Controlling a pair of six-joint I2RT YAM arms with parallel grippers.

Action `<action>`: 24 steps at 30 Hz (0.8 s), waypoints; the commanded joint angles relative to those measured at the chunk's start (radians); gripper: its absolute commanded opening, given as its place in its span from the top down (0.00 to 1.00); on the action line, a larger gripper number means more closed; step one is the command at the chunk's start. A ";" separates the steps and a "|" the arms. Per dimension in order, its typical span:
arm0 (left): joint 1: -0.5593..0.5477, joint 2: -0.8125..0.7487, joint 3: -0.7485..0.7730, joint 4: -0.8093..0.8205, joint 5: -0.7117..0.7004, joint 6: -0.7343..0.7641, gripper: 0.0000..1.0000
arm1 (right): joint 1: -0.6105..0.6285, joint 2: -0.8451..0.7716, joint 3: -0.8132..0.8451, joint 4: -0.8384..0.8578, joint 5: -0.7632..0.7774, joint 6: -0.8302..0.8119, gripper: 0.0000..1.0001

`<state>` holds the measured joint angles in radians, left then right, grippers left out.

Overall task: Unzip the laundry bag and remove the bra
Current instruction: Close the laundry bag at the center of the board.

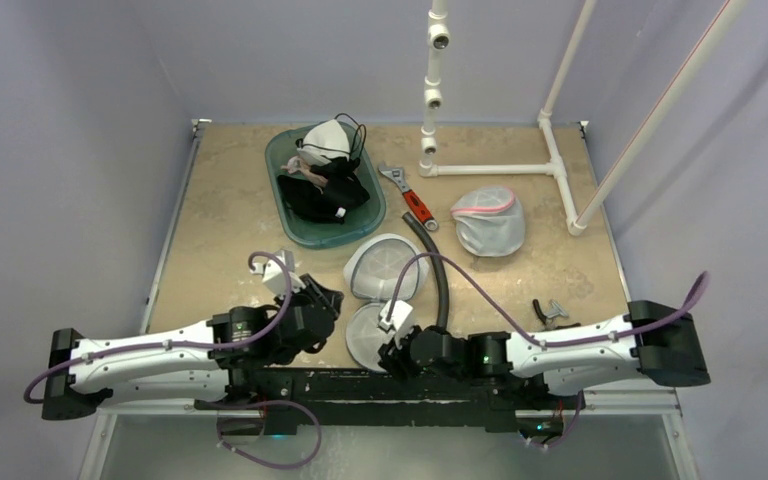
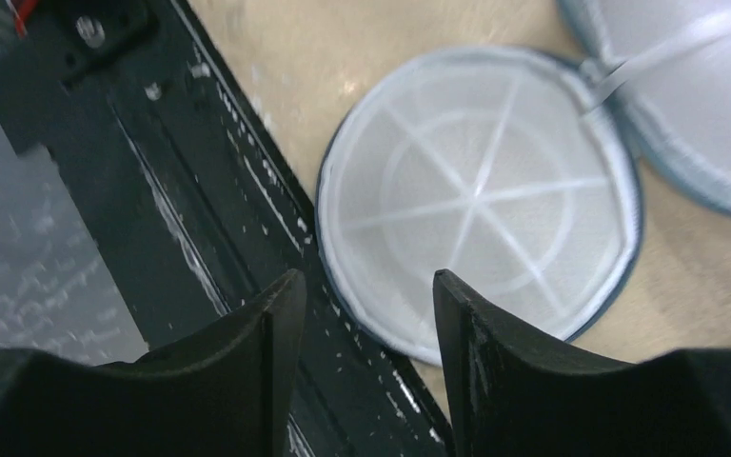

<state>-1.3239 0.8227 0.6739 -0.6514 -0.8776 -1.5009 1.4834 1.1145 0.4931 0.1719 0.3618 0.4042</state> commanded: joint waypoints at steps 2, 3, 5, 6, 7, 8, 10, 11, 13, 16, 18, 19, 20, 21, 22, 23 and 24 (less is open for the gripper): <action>0.005 -0.103 -0.052 -0.097 0.011 -0.073 0.76 | 0.047 0.083 0.014 0.077 -0.047 0.009 0.47; 0.005 -0.110 -0.051 -0.107 0.006 -0.075 0.76 | 0.054 0.108 0.023 0.077 -0.051 0.006 0.47; 0.005 -0.116 -0.043 -0.124 0.000 -0.076 0.76 | 0.065 0.151 0.045 0.069 -0.049 0.009 0.45; 0.005 -0.116 -0.040 -0.126 -0.003 -0.076 0.76 | 0.068 0.174 0.052 0.066 -0.050 0.013 0.44; 0.005 -0.116 -0.039 -0.125 -0.004 -0.075 0.75 | 0.070 0.197 0.062 0.060 -0.052 0.018 0.44; 0.006 -0.114 -0.037 -0.122 -0.004 -0.072 0.75 | 0.071 0.223 0.074 0.055 -0.054 0.024 0.44; 0.005 -0.107 -0.039 -0.120 -0.004 -0.071 0.75 | 0.073 0.278 0.097 0.039 -0.056 0.043 0.45; 0.005 -0.103 -0.041 -0.120 -0.003 -0.071 0.75 | 0.074 0.303 0.103 0.034 -0.057 0.055 0.46; 0.004 -0.101 -0.045 -0.118 -0.001 -0.070 0.75 | 0.074 0.353 0.122 0.004 -0.049 0.092 0.50; 0.004 -0.104 -0.053 -0.116 0.000 -0.071 0.75 | 0.073 0.423 0.163 -0.032 -0.049 0.110 0.59; 0.004 -0.109 -0.056 -0.117 0.001 -0.072 0.75 | 0.074 0.466 0.196 -0.062 -0.053 0.119 0.63; 0.004 -0.111 -0.057 -0.119 0.001 -0.073 0.75 | 0.073 0.482 0.211 -0.080 -0.053 0.127 0.66; 0.005 -0.116 -0.057 -0.122 -0.002 -0.072 0.75 | 0.074 0.494 0.224 -0.094 -0.053 0.131 0.70; 0.005 -0.120 -0.056 -0.125 -0.002 -0.072 0.75 | 0.074 0.503 0.234 -0.108 -0.055 0.136 0.74; 0.005 -0.124 -0.056 -0.127 -0.004 -0.073 0.75 | 0.074 0.509 0.246 -0.122 -0.055 0.142 0.79; 0.005 -0.129 -0.058 -0.131 -0.007 -0.075 0.75 | 0.073 0.513 0.253 -0.136 -0.055 0.149 0.85; 0.005 -0.134 -0.058 -0.133 -0.008 -0.075 0.75 | 0.074 0.514 0.258 -0.157 -0.054 0.159 0.90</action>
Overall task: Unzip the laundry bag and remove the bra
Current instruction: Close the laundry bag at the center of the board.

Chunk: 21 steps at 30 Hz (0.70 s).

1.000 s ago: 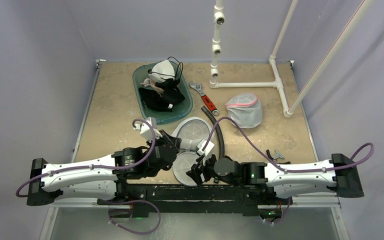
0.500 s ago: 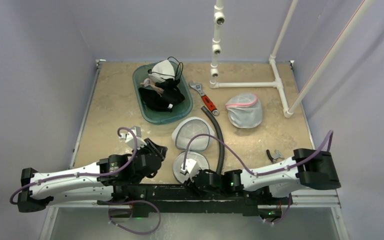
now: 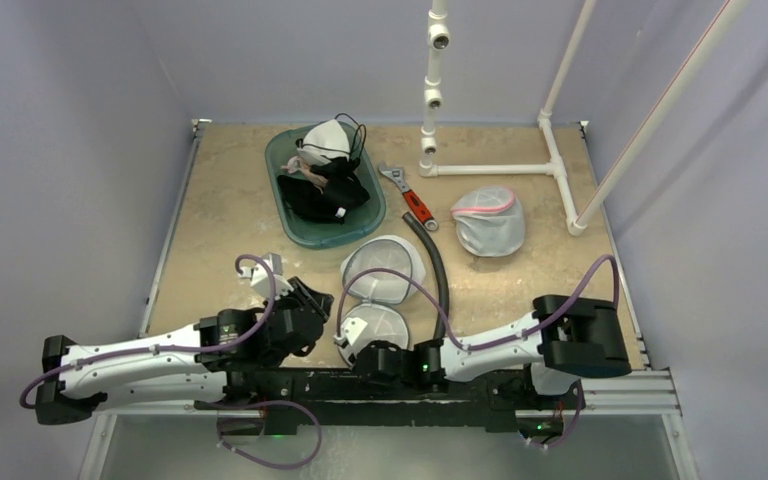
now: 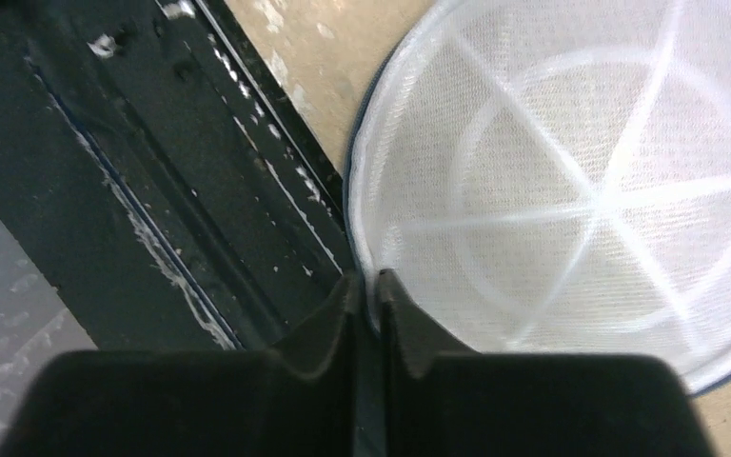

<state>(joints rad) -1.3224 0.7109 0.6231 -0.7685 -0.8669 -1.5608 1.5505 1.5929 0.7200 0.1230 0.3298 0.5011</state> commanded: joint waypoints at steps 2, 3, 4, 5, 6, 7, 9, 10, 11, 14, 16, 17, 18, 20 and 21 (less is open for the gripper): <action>0.003 -0.031 -0.011 -0.018 -0.021 -0.015 0.75 | 0.006 0.022 0.039 -0.140 -0.029 0.072 0.98; 0.003 -0.035 -0.010 -0.021 -0.024 -0.015 0.75 | 0.006 0.002 0.041 -0.154 -0.024 0.073 1.00; 0.003 -0.039 -0.010 -0.024 -0.027 -0.016 0.75 | 0.006 -0.018 0.044 -0.164 -0.010 0.074 1.00; 0.003 -0.043 -0.009 -0.029 -0.029 -0.015 0.75 | 0.004 -0.040 0.049 -0.174 0.002 0.073 1.00; 0.003 -0.047 -0.006 -0.034 -0.035 -0.016 0.75 | 0.000 -0.059 0.060 -0.185 0.010 0.073 1.00; 0.004 -0.052 -0.003 -0.039 -0.041 -0.014 0.75 | -0.003 -0.082 0.070 -0.191 0.017 0.071 1.00; 0.003 -0.064 0.008 -0.050 -0.053 -0.007 0.76 | -0.015 -0.126 0.089 -0.194 0.019 0.068 1.00; 0.003 -0.071 0.015 -0.054 -0.060 0.003 0.76 | -0.022 -0.150 0.098 -0.196 0.019 0.066 1.00; 0.003 -0.079 0.024 -0.059 -0.069 0.014 0.76 | -0.031 -0.174 0.105 -0.195 0.019 0.063 1.00; 0.003 -0.105 0.063 -0.090 -0.103 0.040 0.77 | -0.084 -0.248 0.118 -0.175 -0.027 0.042 1.00; 0.003 -0.122 0.088 -0.095 -0.125 0.071 0.77 | -0.143 -0.293 0.121 -0.157 -0.085 0.025 1.00; 0.003 -0.131 0.100 -0.095 -0.137 0.092 0.77 | -0.173 -0.317 0.120 -0.150 -0.109 0.016 1.00; 0.003 -0.137 0.112 -0.096 -0.147 0.108 0.77 | -0.220 -0.339 0.118 -0.140 -0.136 0.005 1.00; 0.004 -0.146 0.132 -0.098 -0.166 0.137 0.77 | -0.297 -0.380 0.111 -0.127 -0.204 -0.013 1.00; 0.003 -0.150 0.139 -0.096 -0.174 0.150 0.77 | -0.341 -0.400 0.105 -0.107 -0.258 -0.017 1.00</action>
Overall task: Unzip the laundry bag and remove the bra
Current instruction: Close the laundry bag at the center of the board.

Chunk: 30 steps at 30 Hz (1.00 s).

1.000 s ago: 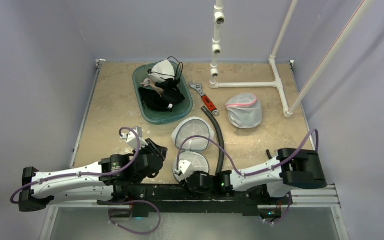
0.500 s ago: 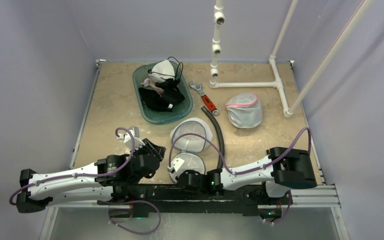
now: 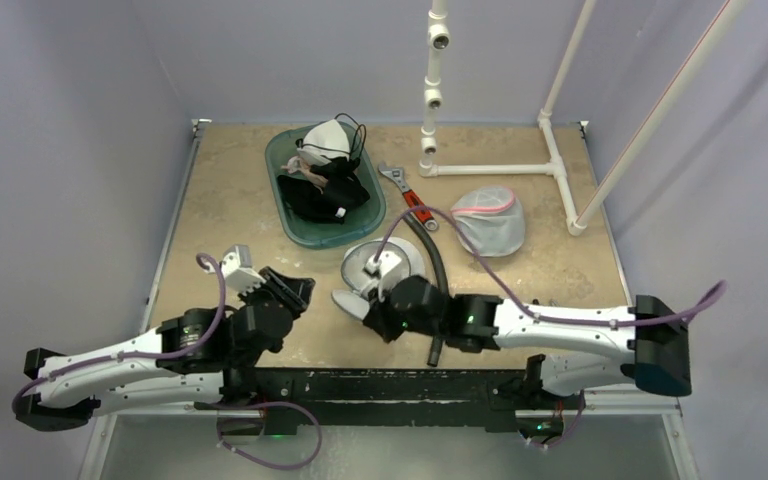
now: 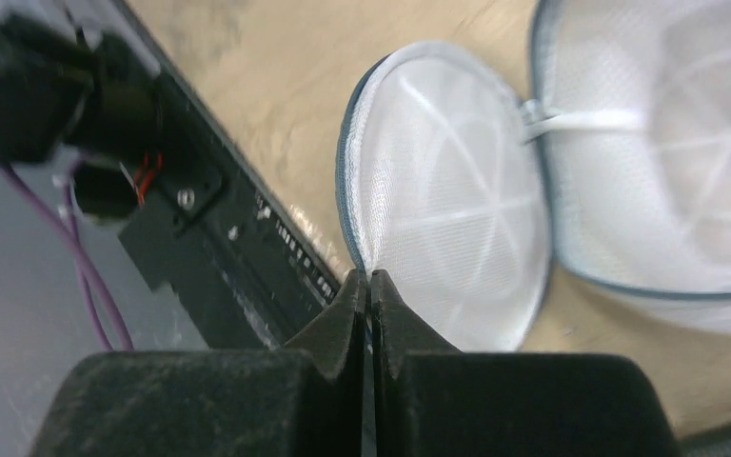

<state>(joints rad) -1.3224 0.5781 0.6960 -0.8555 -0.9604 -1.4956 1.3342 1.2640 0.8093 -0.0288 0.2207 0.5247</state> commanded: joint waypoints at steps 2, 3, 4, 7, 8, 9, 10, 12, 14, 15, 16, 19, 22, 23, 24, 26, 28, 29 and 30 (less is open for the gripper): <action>0.003 -0.019 0.074 0.011 -0.088 0.127 0.76 | -0.210 -0.107 0.004 0.074 -0.226 -0.044 1.00; 0.003 -0.017 0.075 0.026 -0.088 0.149 0.75 | -0.253 -0.122 -0.002 0.090 -0.264 -0.043 1.00; 0.003 -0.014 0.073 0.043 -0.089 0.172 0.74 | -0.295 -0.135 -0.007 0.107 -0.306 -0.038 1.00; 0.003 -0.001 0.058 0.099 -0.083 0.232 0.70 | -0.406 -0.153 -0.027 0.175 -0.422 -0.006 1.00; 0.004 0.008 0.051 0.116 -0.081 0.242 0.69 | -0.441 -0.150 -0.034 0.203 -0.454 0.003 1.00; 0.003 0.014 0.042 0.138 -0.078 0.258 0.68 | -0.468 -0.144 -0.041 0.225 -0.479 0.014 1.00; 0.003 0.019 0.033 0.177 -0.070 0.283 0.66 | -0.497 -0.136 -0.049 0.246 -0.500 0.025 1.00; 0.003 0.030 0.008 0.239 -0.053 0.320 0.62 | -0.537 -0.121 -0.060 0.279 -0.526 0.040 1.00; 0.005 0.044 -0.014 0.290 -0.034 0.349 0.61 | -0.572 -0.112 -0.073 0.311 -0.537 0.057 1.00; 0.003 0.050 -0.023 0.305 -0.028 0.351 0.61 | -0.587 -0.113 -0.081 0.330 -0.540 0.068 1.00; 0.003 0.057 -0.031 0.322 -0.023 0.357 0.61 | -0.605 -0.114 -0.088 0.347 -0.544 0.078 1.00; 0.003 0.075 -0.045 0.349 -0.017 0.358 0.61 | -0.650 -0.122 -0.095 0.375 -0.551 0.092 1.00; 0.003 0.088 -0.058 0.368 -0.013 0.357 0.61 | -0.695 -0.127 -0.084 0.379 -0.560 0.092 1.00; 0.003 0.093 -0.063 0.376 -0.011 0.357 0.61 | -0.711 -0.123 -0.082 0.380 -0.562 0.093 1.00; 0.003 0.097 -0.071 0.385 -0.010 0.357 0.61 | -0.730 -0.118 -0.075 0.381 -0.571 0.093 1.00; 0.002 0.107 -0.085 0.406 -0.003 0.356 0.61 | -0.762 -0.108 -0.071 0.386 -0.579 0.095 1.00; 0.003 0.116 -0.103 0.428 0.008 0.354 0.61 | -0.786 -0.099 -0.072 0.393 -0.576 0.096 1.00; 0.003 0.122 -0.111 0.440 0.013 0.353 0.61 | -0.799 -0.092 -0.073 0.396 -0.573 0.095 1.00; 0.003 0.128 -0.118 0.453 0.018 0.354 0.61 | -0.812 -0.086 -0.077 0.402 -0.571 0.098 1.00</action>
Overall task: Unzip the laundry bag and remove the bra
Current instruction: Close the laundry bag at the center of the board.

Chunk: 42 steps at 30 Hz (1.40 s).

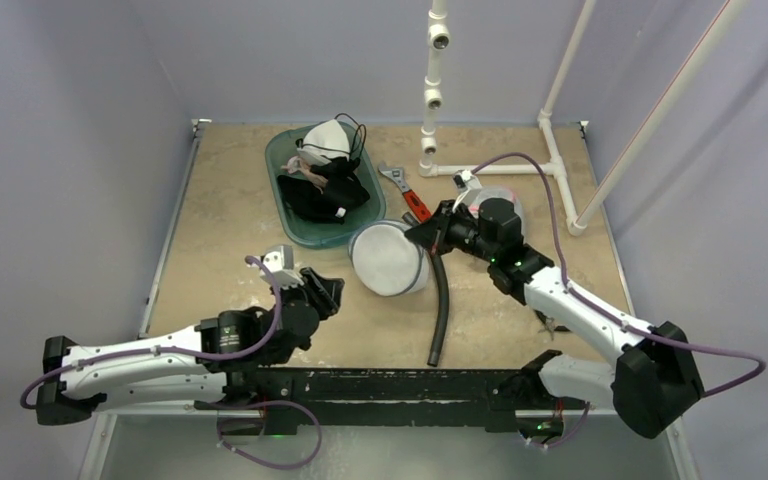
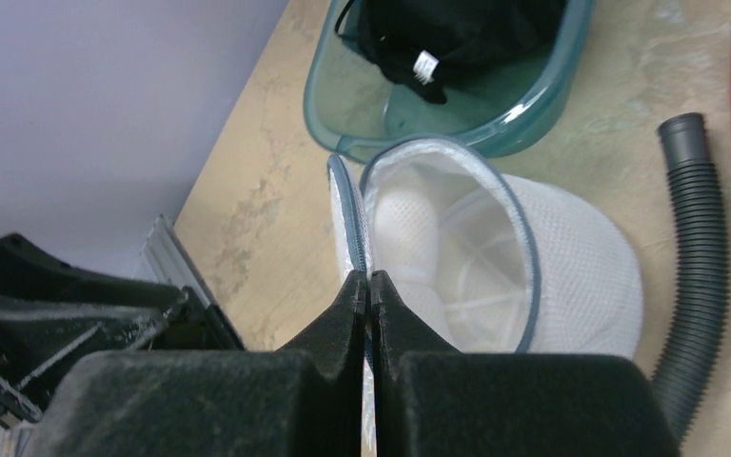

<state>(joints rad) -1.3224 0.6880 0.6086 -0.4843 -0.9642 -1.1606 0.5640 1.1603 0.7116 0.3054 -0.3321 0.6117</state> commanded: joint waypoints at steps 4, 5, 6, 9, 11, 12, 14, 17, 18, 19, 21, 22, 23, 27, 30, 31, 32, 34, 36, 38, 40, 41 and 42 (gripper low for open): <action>0.003 0.060 -0.050 0.134 0.046 0.023 0.61 | -0.088 0.046 0.000 0.117 -0.016 0.031 1.00; 0.003 0.070 -0.054 0.149 0.050 0.026 0.61 | -0.096 0.060 -0.001 0.125 -0.015 0.033 1.00; 0.003 0.084 -0.057 0.164 0.056 0.030 0.61 | -0.102 0.071 0.002 0.133 -0.011 0.035 1.00; 0.002 0.125 -0.063 0.220 0.069 0.054 0.58 | -0.116 0.109 0.012 0.137 0.008 0.029 1.00; 0.003 0.151 -0.066 0.242 0.065 0.061 0.50 | -0.121 0.135 0.020 0.130 0.025 0.014 1.00; 0.003 0.164 -0.070 0.254 0.062 0.054 0.44 | -0.122 0.145 0.023 0.127 0.033 0.008 1.00; 0.003 0.185 -0.097 0.292 0.065 0.025 0.32 | -0.123 0.160 0.026 0.126 0.042 0.004 1.00; 0.004 0.203 -0.171 0.454 0.100 0.002 0.27 | -0.125 0.173 0.023 0.129 0.052 0.002 1.00; 0.006 0.210 -0.197 0.536 0.111 -0.007 0.27 | -0.125 0.174 0.020 0.133 0.056 0.003 1.00; 0.007 0.217 -0.218 0.593 0.111 -0.026 0.27 | -0.125 0.174 0.018 0.134 0.059 0.003 1.00; 0.018 0.230 -0.250 0.673 0.111 -0.048 0.27 | -0.125 0.174 0.017 0.132 0.066 0.002 1.00; 0.028 0.236 -0.262 0.717 0.116 -0.042 0.28 | -0.126 0.174 0.019 0.130 0.069 0.001 1.00; 0.048 0.244 -0.271 0.754 0.131 -0.035 0.28 | -0.125 0.174 0.020 0.128 0.072 -0.001 1.00; 0.194 0.317 -0.295 0.901 0.327 -0.029 0.32 | -0.127 0.170 0.017 0.126 0.081 -0.001 1.00; 0.269 0.400 -0.309 1.028 0.435 -0.025 0.34 | -0.128 0.156 0.007 0.129 0.083 0.000 1.00; 0.279 0.422 -0.312 1.062 0.448 -0.016 0.35 | -0.128 0.154 0.006 0.131 0.080 0.001 1.00; 0.288 0.447 -0.312 1.088 0.459 -0.007 0.35 | -0.128 0.152 0.006 0.130 0.077 0.001 1.00; 0.306 0.486 -0.311 1.130 0.490 -0.003 0.36 | -0.128 0.145 0.006 0.129 0.074 0.004 1.00; 0.315 0.514 -0.310 1.144 0.509 -0.006 0.37 | -0.128 0.135 0.004 0.125 0.073 0.005 1.00; 0.319 0.532 -0.317 1.154 0.515 -0.013 0.38 | -0.131 0.122 0.002 0.122 0.074 0.005 1.00; 0.322 0.549 -0.331 1.184 0.519 -0.019 0.38 | -0.131 0.113 -0.001 0.124 0.069 0.007 1.00; 0.326 0.558 -0.333 1.199 0.520 -0.020 0.38 | -0.131 0.111 -0.002 0.124 0.066 0.008 1.00; 0.330 0.568 -0.332 1.208 0.523 -0.019 0.39 | -0.131 0.108 -0.003 0.126 0.063 0.011 1.00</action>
<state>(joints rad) -1.0069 1.2293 0.2920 0.6003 -0.4782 -1.1683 0.4400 1.3052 0.7116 0.3950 -0.2756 0.6289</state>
